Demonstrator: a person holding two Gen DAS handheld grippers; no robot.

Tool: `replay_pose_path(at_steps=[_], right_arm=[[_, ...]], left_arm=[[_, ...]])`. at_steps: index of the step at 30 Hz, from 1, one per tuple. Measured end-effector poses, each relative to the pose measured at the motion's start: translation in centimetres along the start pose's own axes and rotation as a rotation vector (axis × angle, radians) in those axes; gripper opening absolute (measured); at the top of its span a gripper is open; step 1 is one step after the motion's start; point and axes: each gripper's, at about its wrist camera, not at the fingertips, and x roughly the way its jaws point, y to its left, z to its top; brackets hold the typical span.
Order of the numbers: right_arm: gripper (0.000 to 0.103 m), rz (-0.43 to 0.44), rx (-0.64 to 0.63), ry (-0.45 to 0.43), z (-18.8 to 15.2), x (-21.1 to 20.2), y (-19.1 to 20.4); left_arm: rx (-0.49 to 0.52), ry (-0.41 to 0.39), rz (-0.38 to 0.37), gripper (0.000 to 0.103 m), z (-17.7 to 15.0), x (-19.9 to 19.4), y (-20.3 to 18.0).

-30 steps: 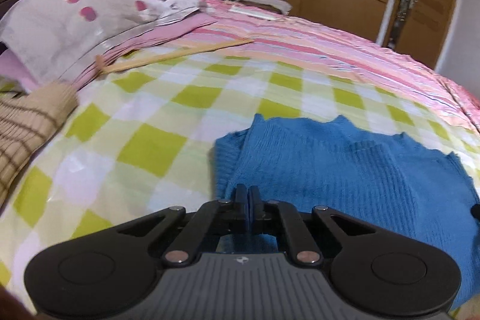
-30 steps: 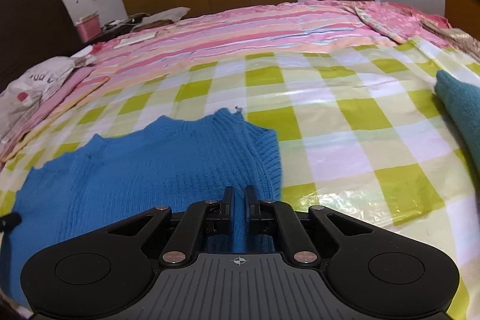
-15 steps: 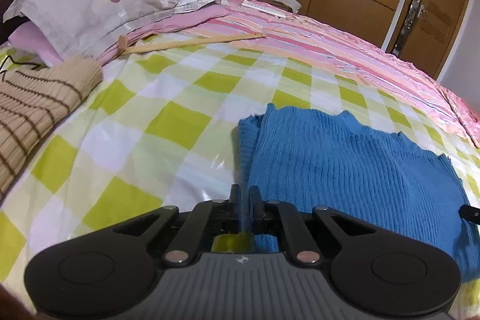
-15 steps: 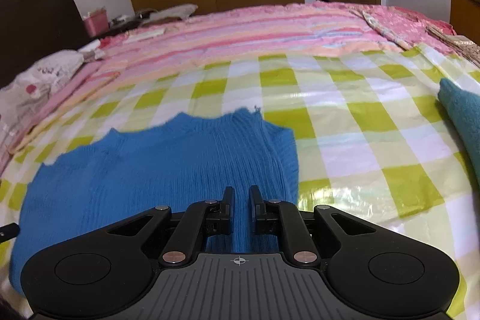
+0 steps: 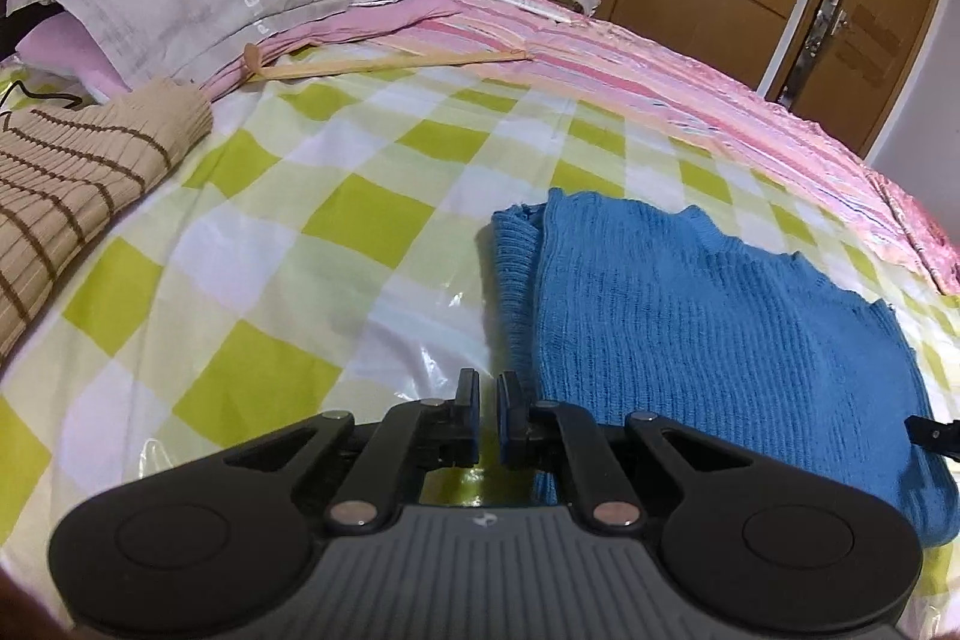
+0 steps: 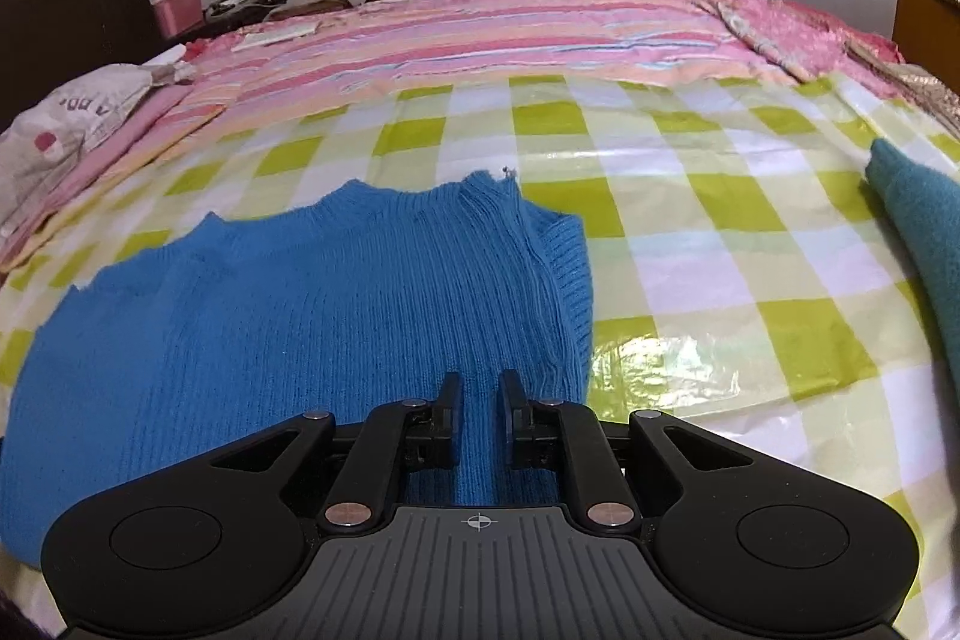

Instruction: Fold small clothes

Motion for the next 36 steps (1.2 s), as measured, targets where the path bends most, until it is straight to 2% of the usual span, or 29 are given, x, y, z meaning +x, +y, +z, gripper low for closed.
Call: replay_pose_path(at_steps=[4,7,14,18,23,26,31,36], right_arm=[[0.016,0.026,0.035,-0.031,0.1,-1.0,-0.1],[0.015,0.006,-0.001,-0.002,-0.2,-0.6,0.1],[0.017,0.028,0.021,-0.022,-0.2,-1.1,0.5],[0.018,0.008,-0.029,-0.002,-0.5,-0.3,1.1],[0.018,0.031,0.029,-0.016,-0.3,-1.5,0.2],[0.018,0.013,0.043,-0.025,-0.4,-2.3,-0.5],[0.019,0.029,0.130,-0.039,-0.5,-3.1,-2.1],[0.018,0.042,0.134,-0.014,-1.0,-2.3,-3.0]], left_arm=[[-0.003,-0.010,-0.022,0.015,0.0,-0.4,0.0],[0.015,-0.010,-0.039,0.015,-0.1,-0.5,-0.4],[0.059,-0.005,-0.032,0.015,-0.5,0.1,-0.7],[0.108,-0.008,-0.014,0.016,-0.9,0.4,-1.2],[0.130,-0.027,-0.004,0.016,-1.0,0.0,-1.6],[0.149,-0.051,-0.009,0.016,-1.0,-0.7,-1.9],[0.218,-0.123,-0.026,0.016,-1.3,-2.7,-3.1],[0.302,-0.133,-0.071,0.016,-2.8,-3.5,-5.5]])
